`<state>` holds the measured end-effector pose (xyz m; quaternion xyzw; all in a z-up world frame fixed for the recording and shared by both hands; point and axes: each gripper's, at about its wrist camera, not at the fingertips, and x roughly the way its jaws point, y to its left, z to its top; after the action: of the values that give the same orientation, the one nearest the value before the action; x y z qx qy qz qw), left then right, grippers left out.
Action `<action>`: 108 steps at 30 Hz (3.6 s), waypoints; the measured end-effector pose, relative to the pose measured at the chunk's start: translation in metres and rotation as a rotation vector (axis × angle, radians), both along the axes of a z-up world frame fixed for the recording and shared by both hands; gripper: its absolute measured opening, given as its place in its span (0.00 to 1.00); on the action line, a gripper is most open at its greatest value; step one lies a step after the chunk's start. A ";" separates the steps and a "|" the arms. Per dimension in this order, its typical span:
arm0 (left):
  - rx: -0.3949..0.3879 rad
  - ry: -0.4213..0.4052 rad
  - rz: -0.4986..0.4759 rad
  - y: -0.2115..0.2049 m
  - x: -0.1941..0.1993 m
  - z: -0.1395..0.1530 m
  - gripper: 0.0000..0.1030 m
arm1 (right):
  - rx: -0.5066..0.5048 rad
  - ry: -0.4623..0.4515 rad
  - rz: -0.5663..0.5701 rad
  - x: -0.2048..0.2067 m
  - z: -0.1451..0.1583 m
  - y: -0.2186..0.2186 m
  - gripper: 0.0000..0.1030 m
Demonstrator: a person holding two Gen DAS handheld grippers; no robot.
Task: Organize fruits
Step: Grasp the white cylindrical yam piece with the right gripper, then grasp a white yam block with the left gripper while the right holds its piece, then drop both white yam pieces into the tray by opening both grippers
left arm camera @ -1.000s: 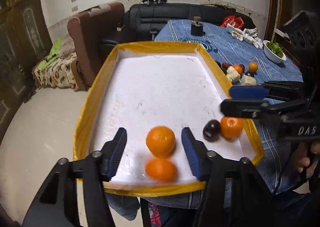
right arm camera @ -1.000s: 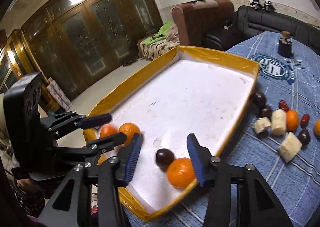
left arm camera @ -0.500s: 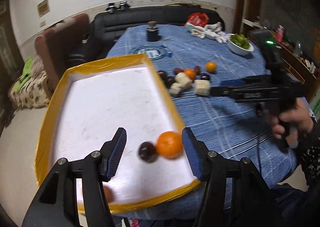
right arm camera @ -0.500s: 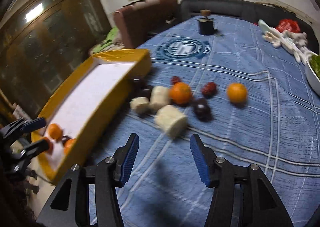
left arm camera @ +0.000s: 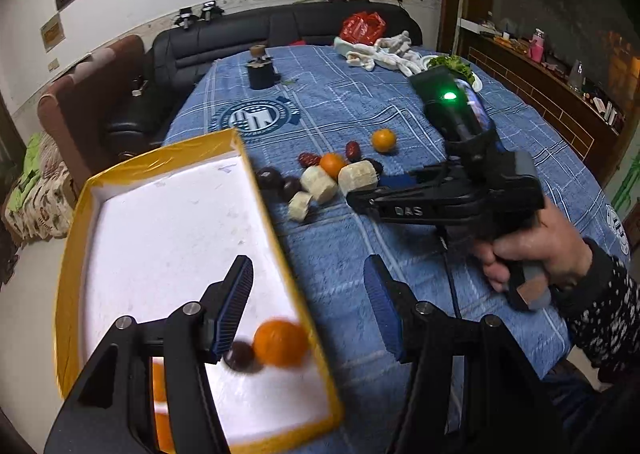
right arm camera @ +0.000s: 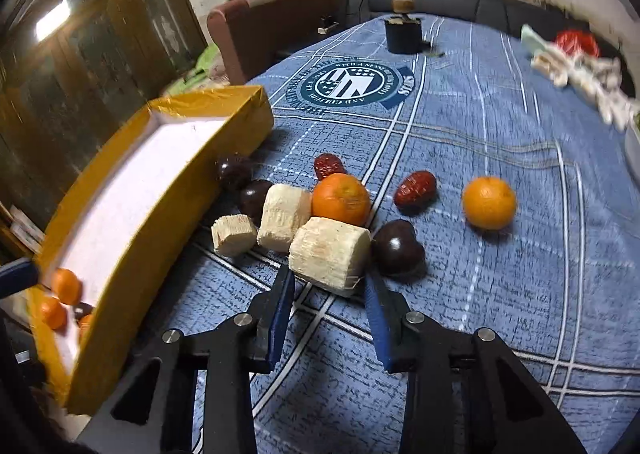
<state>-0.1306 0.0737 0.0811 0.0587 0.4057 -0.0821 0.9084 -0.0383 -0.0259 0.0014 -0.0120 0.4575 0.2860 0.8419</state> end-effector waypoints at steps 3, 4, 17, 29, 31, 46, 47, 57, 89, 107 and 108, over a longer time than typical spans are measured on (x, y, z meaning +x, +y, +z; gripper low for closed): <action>-0.011 0.032 -0.017 -0.010 0.025 -0.002 0.55 | 0.042 0.005 -0.005 -0.001 0.009 -0.019 0.30; -0.002 0.043 -0.031 -0.016 0.034 -0.003 0.55 | 0.058 0.000 -0.011 -0.002 0.013 -0.027 0.30; 0.317 0.169 -0.307 -0.063 0.122 -0.035 0.55 | 0.187 0.174 -0.154 0.024 0.008 -0.111 0.30; 0.373 0.263 -0.453 -0.067 0.136 -0.064 0.52 | 0.186 0.214 -0.166 0.030 0.001 -0.114 0.34; 0.373 0.251 -0.446 -0.067 0.136 -0.064 0.42 | 0.213 0.226 -0.168 0.031 0.002 -0.117 0.43; 0.327 0.269 -0.375 -0.076 0.124 -0.064 0.37 | 0.088 0.149 -0.107 0.022 0.006 -0.101 0.52; 0.327 0.269 -0.375 -0.078 0.120 -0.065 0.37 | 0.079 0.151 -0.096 0.022 0.006 -0.101 0.52; 0.307 0.275 -0.345 -0.086 0.113 -0.067 0.43 | -0.012 0.102 -0.081 0.016 0.007 -0.100 0.35; 0.079 0.006 0.133 0.057 -0.024 -0.012 0.37 | 0.266 -0.032 0.311 -0.081 0.076 0.048 0.35; 0.188 -0.047 0.273 0.087 -0.051 -0.016 0.58 | 0.293 -0.031 0.299 -0.079 0.061 0.069 0.44; 0.173 -0.064 0.267 0.085 -0.052 -0.011 0.59 | 0.294 -0.050 0.268 -0.074 0.064 0.056 0.46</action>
<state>-0.1824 0.1587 0.0704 0.0849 0.3862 0.0768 0.9153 -0.1119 0.0305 0.0654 0.0431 0.3839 0.4589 0.8001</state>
